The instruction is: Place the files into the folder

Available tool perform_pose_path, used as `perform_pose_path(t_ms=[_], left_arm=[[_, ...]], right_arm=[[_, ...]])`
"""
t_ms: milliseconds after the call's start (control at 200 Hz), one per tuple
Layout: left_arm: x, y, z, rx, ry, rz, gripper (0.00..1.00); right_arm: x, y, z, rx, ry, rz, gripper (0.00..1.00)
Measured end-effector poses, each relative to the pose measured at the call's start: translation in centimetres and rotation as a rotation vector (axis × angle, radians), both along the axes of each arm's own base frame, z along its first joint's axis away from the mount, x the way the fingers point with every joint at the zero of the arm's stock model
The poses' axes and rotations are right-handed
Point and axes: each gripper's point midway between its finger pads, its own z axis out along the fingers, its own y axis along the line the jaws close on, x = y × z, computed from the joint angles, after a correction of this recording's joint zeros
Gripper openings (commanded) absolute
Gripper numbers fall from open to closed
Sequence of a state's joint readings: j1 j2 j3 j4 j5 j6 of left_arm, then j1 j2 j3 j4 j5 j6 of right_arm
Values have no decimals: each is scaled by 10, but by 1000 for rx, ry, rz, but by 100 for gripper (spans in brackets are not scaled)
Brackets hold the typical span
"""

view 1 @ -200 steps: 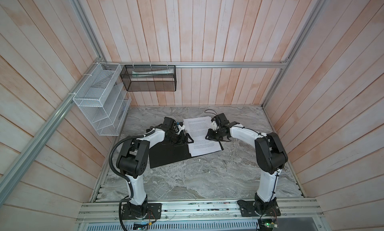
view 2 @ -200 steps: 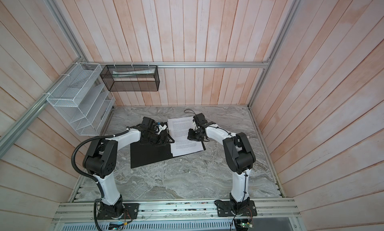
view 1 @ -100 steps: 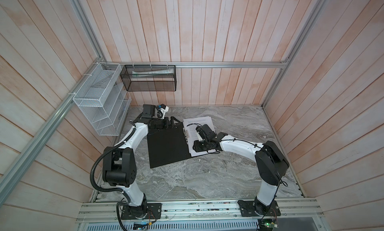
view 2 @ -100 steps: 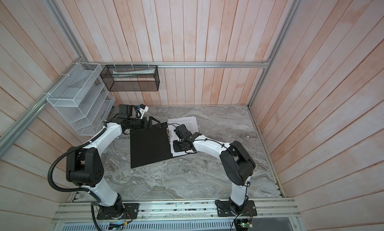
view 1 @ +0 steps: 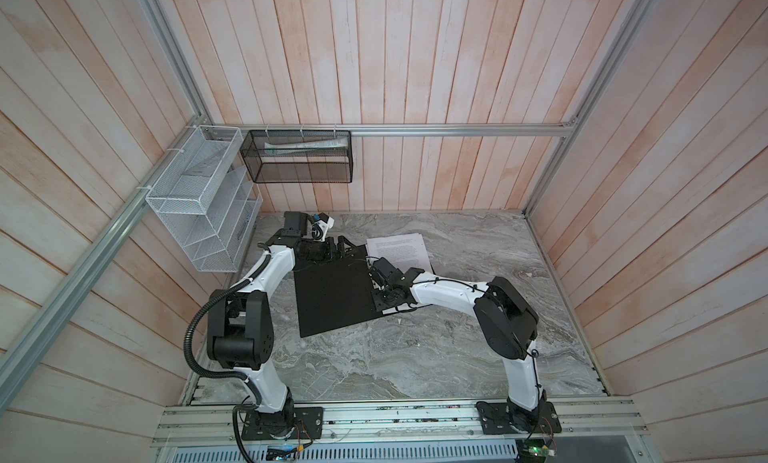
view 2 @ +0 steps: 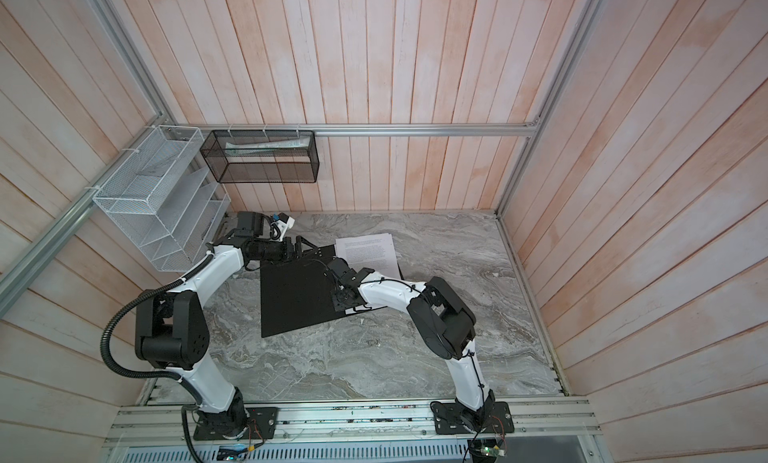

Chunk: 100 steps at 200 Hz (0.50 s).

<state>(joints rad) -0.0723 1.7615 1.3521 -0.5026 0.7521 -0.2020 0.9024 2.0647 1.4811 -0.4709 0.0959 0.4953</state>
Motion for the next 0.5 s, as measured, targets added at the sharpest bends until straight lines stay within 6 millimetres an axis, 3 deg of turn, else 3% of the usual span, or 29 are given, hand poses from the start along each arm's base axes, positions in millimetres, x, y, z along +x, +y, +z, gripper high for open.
perform_pose_path(t_ms=[265, 500], left_arm=[[0, 0, -3, -1, 8, -3, 100], [0, 0, -8, 5, 14, -11, 100]], right_arm=[[4, 12, -3, -83, -46, 29, 33], [2, 8, -13, -185, -64, 32, 29]])
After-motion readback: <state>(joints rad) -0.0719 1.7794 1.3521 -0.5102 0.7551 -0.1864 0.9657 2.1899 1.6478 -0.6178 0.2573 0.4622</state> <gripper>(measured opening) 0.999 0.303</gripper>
